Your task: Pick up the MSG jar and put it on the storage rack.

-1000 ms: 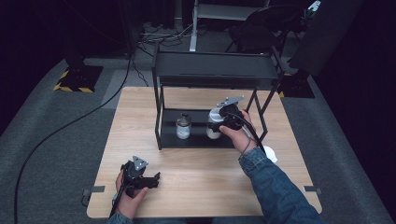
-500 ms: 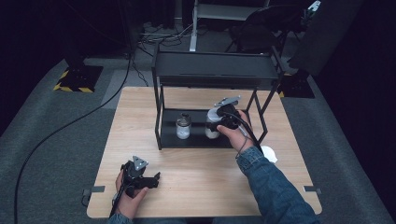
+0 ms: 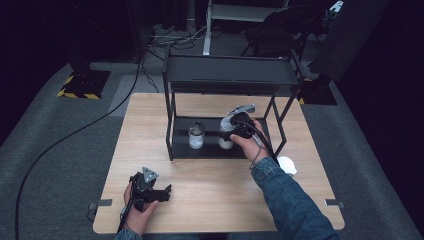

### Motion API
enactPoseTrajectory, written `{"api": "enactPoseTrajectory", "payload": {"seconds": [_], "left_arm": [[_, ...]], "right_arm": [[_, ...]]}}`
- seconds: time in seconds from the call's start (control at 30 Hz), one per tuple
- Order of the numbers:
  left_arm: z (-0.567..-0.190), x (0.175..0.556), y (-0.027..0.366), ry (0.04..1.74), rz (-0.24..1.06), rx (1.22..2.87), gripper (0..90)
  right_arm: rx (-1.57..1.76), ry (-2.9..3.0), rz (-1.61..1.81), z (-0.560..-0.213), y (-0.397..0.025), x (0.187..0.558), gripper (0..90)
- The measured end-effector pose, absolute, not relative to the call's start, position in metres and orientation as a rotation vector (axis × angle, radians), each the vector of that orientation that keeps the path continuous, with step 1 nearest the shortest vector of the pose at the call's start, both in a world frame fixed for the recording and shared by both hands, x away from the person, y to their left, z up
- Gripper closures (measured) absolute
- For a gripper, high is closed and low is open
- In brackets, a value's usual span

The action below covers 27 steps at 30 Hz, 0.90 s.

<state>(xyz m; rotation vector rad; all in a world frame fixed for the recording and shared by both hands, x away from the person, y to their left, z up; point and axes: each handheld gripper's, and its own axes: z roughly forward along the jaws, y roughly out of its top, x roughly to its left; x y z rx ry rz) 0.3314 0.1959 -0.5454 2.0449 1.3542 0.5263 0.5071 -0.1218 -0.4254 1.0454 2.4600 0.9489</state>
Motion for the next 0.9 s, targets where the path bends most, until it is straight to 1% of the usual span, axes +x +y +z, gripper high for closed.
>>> {"api": "enactPoseTrajectory", "payload": {"seconds": [0.9], "left_arm": [[-0.545, 0.331, 0.196, 1.354, 0.526, 2.045, 3.8]], "right_arm": [[1.092, 2.479, 0.925, -0.441, -0.117, 0.516, 30.9]]}}
